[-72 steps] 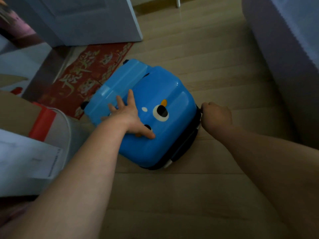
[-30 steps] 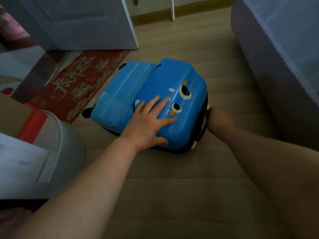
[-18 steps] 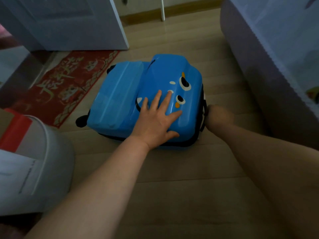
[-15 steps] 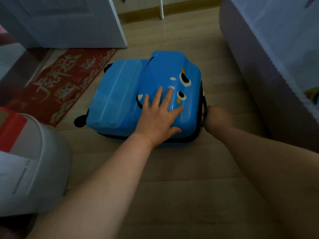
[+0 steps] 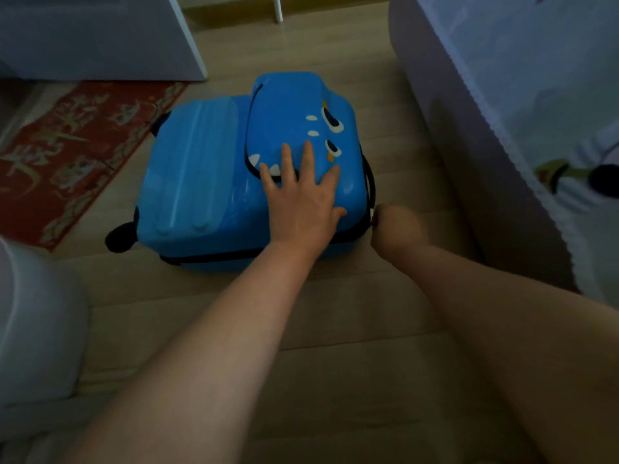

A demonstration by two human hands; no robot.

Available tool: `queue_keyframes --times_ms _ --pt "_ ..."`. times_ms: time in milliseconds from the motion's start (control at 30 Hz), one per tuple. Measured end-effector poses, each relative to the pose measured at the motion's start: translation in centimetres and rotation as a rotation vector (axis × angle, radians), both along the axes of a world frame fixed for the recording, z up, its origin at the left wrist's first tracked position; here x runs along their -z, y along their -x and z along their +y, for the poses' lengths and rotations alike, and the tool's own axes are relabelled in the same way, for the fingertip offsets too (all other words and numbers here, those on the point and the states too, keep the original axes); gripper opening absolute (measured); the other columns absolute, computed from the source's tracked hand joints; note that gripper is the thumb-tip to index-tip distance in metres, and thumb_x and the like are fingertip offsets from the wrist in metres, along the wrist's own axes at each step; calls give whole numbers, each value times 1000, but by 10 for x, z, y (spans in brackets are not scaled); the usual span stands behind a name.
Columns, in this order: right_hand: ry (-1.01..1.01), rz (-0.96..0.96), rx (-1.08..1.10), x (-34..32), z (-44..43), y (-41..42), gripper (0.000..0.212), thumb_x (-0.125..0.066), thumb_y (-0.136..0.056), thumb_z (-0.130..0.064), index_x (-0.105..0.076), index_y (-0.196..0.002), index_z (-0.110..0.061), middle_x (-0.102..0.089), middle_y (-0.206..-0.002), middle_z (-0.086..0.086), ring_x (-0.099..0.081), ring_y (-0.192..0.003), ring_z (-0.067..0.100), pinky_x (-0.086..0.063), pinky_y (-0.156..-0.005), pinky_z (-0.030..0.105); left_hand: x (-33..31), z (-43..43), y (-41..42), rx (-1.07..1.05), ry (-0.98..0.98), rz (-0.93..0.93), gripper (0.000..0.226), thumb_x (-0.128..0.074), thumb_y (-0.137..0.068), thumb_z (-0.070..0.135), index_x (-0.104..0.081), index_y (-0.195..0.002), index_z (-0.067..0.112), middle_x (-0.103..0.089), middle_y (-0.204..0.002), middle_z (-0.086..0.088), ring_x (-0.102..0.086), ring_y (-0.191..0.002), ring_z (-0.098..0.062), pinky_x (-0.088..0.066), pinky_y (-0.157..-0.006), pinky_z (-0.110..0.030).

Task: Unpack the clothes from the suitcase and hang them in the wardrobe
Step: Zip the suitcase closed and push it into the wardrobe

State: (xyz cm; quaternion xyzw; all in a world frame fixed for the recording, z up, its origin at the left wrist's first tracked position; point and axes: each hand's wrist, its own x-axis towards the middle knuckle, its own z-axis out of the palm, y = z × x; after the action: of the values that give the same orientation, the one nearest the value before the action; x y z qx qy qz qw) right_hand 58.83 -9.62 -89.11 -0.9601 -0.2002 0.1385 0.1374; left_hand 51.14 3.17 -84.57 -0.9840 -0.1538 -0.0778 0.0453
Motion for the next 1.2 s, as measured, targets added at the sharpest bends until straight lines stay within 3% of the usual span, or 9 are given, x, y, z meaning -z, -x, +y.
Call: queue_keyframes --times_ms 133,267,400,533,733,867,1000,1200 --pt "-10 3 1 0 -4 1 20 -48 -89 -11 -62 -103 -10 -64 -108 13 -59 -101 32 -46 -79 35 -1 -5 -8 -9 71 -19 71 -62 -83 50 -31 -144 30 -5 -160 -9 1 -146 -38 -5 -113 -61" --pt "-27 15 37 3 -5 6 23 -47 -88 -9 -61 -104 -15 -64 -108 11 -60 -101 29 -41 -76 31 -10 30 11 99 155 31 109 -72 -72 54 -3 -152 27 3 -161 -2 2 -148 -24 -6 -119 -49" --pt "-12 -2 95 5 1 10 20 -48 -88 -10 -62 -102 -12 -63 -108 11 -60 -101 29 -39 -73 29 -10 75 56 -176 249 170 132 -82 -61 50 9 -151 20 7 -160 -5 2 -148 -22 -10 -119 -50" --pt "18 -31 114 4 9 18 14 -48 -90 -11 -61 -96 -11 -64 -104 11 -61 -97 29 -38 -70 29 0 105 88 -256 227 370 116 -79 -70 46 -2 -152 18 3 -160 -3 -3 -148 -23 -14 -117 -53" --pt "-39 24 127 1 9 18 20 -49 -91 -12 -63 -105 -8 -64 -107 15 -59 -101 32 -43 -75 33 14 114 94 -301 252 271 103 -72 -79 44 -1 -152 25 -1 -158 -13 -5 -147 -29 -19 -117 -50" --pt "-117 91 220 7 5 14 22 -51 -91 -13 -63 -108 -9 -64 -105 15 -59 -99 31 -42 -73 31 21 99 94 -322 153 172 86 -62 -84 51 -13 -150 24 -21 -149 -20 -27 -133 -37 -34 -104 -47" --pt "-42 39 281 3 2 4 20 -51 -93 -12 -63 -109 -12 -61 -99 11 -59 -95 28 -43 -71 34 21 84 86 -321 44 140 81 -56 -83 60 -22 -145 20 -40 -129 -21 -39 -116 -35 -41 -89 -44" --pt "91 -43 293 -2 1 -1 21 -50 -93 -13 -61 -111 -13 -61 -106 12 -58 -102 29 -43 -77 36 22 67 70 -312 -11 123 74 -52 -84 62 -28 -139 18 -44 -123 -20 -41 -111 -34 -40 -85 -45"
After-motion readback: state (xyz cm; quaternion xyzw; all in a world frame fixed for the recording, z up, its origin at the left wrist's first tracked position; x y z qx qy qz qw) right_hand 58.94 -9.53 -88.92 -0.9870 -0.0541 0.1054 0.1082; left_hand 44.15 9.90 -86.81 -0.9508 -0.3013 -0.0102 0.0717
